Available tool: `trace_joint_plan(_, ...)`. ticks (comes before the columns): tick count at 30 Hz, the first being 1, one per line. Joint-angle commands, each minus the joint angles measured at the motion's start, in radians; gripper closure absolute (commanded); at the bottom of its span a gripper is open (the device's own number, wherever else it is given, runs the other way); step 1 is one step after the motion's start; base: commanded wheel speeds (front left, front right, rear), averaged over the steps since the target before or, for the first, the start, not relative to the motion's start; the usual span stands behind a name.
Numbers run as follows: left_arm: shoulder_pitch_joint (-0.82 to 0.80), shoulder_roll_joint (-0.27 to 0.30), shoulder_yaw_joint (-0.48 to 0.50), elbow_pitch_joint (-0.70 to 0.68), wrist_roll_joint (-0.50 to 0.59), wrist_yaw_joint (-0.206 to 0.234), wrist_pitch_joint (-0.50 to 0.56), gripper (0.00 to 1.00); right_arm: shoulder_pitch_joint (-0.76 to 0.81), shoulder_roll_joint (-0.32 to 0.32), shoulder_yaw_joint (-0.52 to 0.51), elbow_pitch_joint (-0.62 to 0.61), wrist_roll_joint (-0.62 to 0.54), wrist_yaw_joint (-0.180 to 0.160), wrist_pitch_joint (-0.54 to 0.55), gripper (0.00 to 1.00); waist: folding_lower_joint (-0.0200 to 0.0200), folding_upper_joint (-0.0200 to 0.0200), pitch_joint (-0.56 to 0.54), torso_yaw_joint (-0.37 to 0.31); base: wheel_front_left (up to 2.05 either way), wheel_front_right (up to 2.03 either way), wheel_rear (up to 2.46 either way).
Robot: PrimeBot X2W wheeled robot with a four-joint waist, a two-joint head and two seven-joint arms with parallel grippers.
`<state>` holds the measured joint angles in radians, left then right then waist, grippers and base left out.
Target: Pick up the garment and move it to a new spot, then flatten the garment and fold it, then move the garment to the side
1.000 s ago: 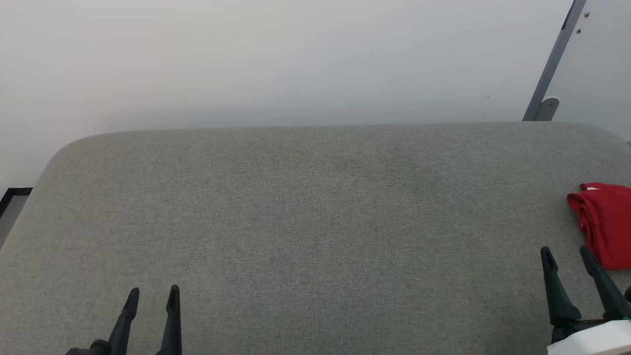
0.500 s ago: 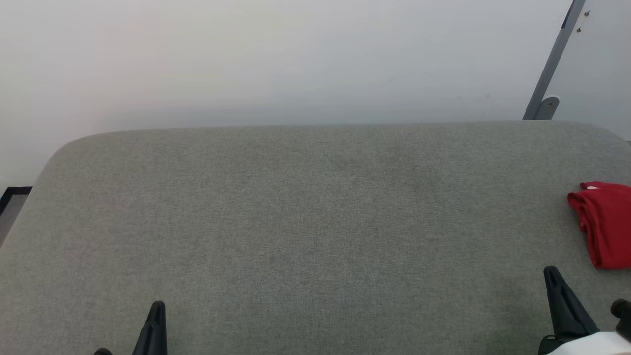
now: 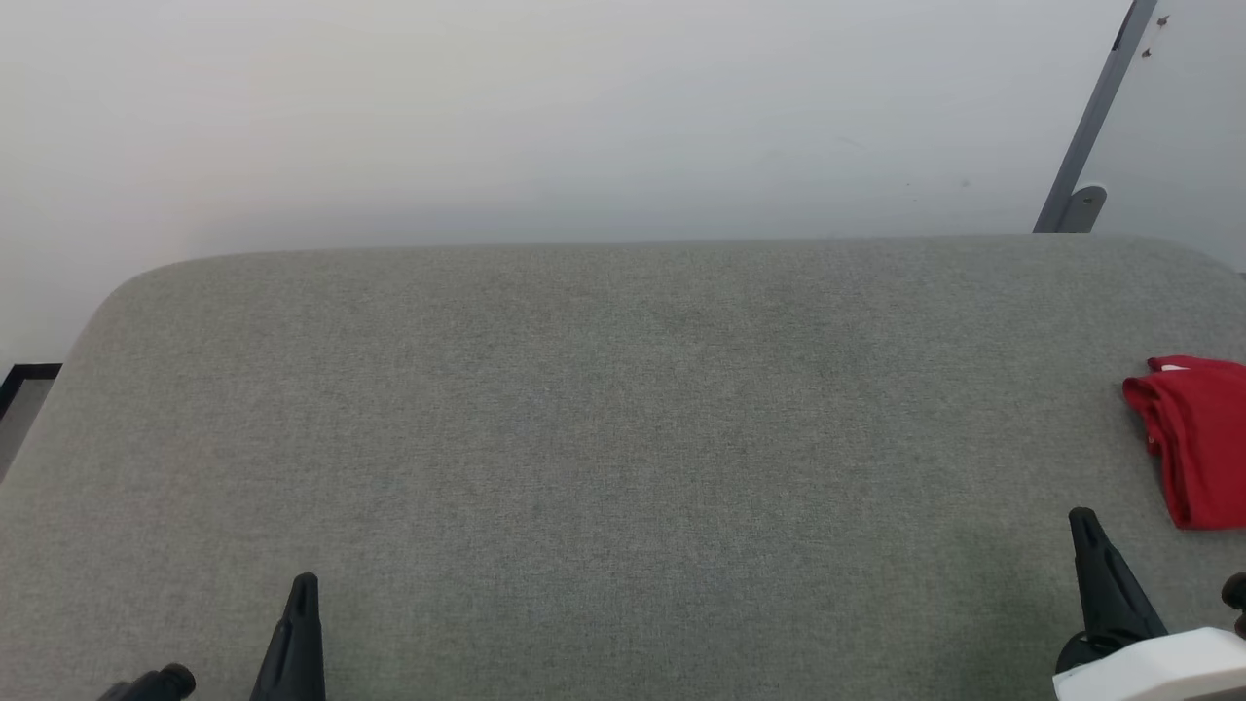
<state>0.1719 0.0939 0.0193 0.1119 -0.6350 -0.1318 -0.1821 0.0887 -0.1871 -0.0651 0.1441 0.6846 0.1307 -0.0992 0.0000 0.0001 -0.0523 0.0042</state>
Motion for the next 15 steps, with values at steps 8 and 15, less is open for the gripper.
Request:
trace_joint_plan(8, -0.059, 0.003, 0.010, 0.007, -0.139, 0.001, 0.034, 1.00, -0.047, 0.013, -0.010, 0.005, 0.126, 0.000, 0.029, 1.00, 0.0001, -0.0001, 0.004, 0.000, 0.00, 0.00, 0.00)
trace_joint_plan(15, -0.080, 0.002, 0.014, 0.017, -0.220, 0.001, 0.055, 1.00, -0.061, 0.024, -0.014, 0.013, 0.200, 0.000, 0.046, 1.00, 0.0001, -0.0001, 0.007, -0.001, 0.00, 0.00, 0.00)
